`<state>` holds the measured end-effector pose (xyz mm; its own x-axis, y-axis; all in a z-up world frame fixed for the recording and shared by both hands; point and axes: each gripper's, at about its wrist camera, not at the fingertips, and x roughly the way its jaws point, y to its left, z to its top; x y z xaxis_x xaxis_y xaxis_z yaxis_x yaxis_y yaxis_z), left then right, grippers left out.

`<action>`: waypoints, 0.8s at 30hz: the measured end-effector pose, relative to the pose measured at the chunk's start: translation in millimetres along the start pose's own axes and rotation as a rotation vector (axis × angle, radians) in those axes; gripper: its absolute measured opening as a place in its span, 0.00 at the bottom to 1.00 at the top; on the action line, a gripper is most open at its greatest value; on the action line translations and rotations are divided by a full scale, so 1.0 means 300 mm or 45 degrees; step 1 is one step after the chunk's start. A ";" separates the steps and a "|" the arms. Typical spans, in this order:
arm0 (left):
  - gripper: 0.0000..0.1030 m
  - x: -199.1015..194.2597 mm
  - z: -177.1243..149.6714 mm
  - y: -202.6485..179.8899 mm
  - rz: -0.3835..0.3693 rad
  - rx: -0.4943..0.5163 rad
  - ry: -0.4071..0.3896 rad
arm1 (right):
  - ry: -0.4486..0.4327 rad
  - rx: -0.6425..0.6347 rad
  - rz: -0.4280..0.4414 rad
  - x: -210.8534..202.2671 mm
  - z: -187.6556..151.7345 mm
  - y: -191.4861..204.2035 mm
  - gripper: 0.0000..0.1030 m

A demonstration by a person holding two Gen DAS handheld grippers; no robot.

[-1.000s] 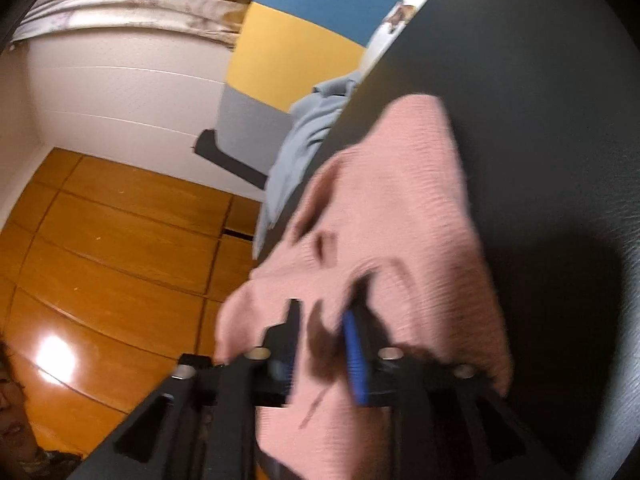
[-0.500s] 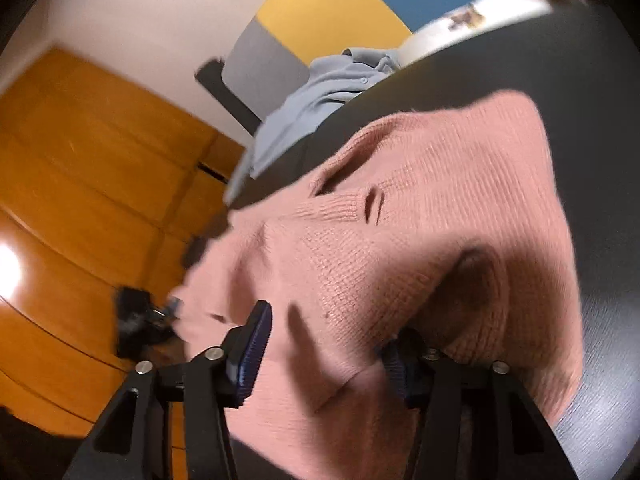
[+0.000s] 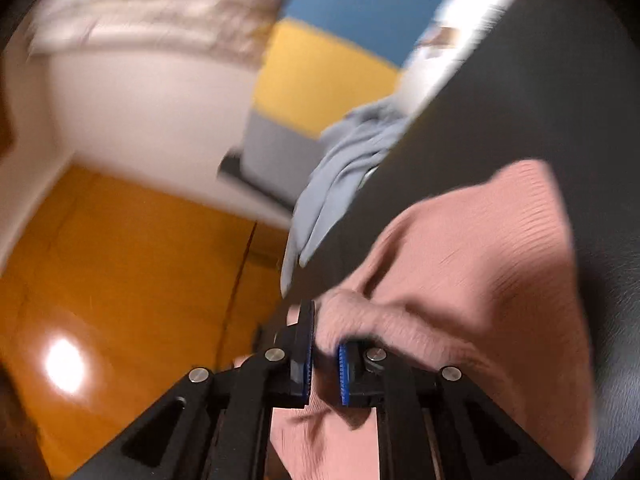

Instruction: Fold clothes

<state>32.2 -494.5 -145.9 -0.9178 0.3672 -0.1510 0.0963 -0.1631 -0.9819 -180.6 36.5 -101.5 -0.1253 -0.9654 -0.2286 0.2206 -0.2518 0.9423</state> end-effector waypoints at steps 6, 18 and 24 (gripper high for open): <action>0.23 0.012 0.040 0.122 0.022 -0.092 -0.159 | -0.030 0.126 0.044 0.018 0.042 -0.076 0.62; 0.05 -0.086 -0.087 0.099 0.250 0.088 -0.137 | -0.140 0.108 0.231 -0.073 0.054 -0.016 1.00; 0.21 -0.172 -0.137 0.014 0.334 0.246 -0.137 | -0.044 -0.348 -0.217 -0.099 -0.007 0.125 0.99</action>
<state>95.7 -476.4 -147.0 -0.9078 0.1931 -0.3724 0.2689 -0.4134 -0.8699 -166.6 55.7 -59.7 -0.2145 -0.9060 -0.3649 0.4442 -0.4232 0.7896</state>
